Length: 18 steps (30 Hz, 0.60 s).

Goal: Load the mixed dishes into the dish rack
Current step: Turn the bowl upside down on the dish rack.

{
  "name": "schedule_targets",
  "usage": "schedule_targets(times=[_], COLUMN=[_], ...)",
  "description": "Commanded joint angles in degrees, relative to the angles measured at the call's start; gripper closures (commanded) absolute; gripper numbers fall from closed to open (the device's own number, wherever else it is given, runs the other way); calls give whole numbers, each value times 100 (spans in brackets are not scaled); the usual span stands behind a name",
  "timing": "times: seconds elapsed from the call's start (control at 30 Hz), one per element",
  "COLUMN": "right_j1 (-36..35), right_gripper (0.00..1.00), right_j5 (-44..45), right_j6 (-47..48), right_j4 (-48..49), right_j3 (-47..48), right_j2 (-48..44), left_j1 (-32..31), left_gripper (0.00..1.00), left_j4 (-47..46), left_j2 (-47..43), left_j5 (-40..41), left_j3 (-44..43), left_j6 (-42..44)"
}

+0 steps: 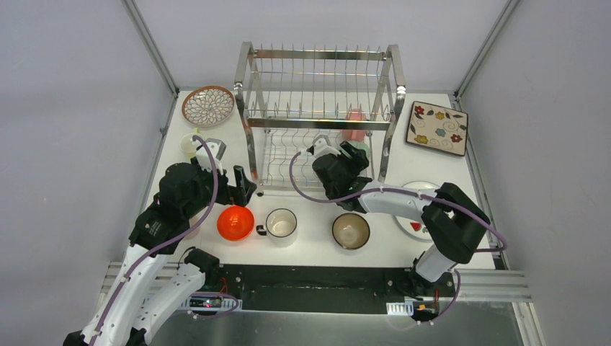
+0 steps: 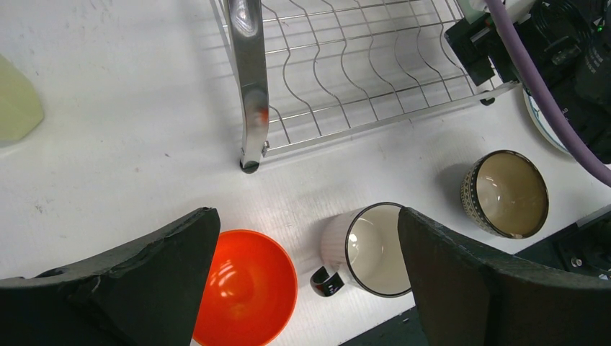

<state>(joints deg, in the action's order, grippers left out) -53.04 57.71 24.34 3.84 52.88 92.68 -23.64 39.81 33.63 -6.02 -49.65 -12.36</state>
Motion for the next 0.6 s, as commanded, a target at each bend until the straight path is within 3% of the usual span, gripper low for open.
schedule_targets(times=[0.0, 0.2, 0.57], right_j1=[153, 210, 178], right_gripper=[73, 69, 36], right_j5=[348, 349, 91], right_j6=[159, 0, -1189], right_j4=[301, 95, -1649], right_j3=[328, 342, 742], right_j2=[25, 205, 297], left_j1=[0, 0, 0], left_gripper=[1, 1, 1], left_j4=[-185, -184, -192], left_j2=[-37, -33, 6], left_j5=[31, 31, 76], left_j3=[28, 30, 17], left_j6=[137, 137, 146])
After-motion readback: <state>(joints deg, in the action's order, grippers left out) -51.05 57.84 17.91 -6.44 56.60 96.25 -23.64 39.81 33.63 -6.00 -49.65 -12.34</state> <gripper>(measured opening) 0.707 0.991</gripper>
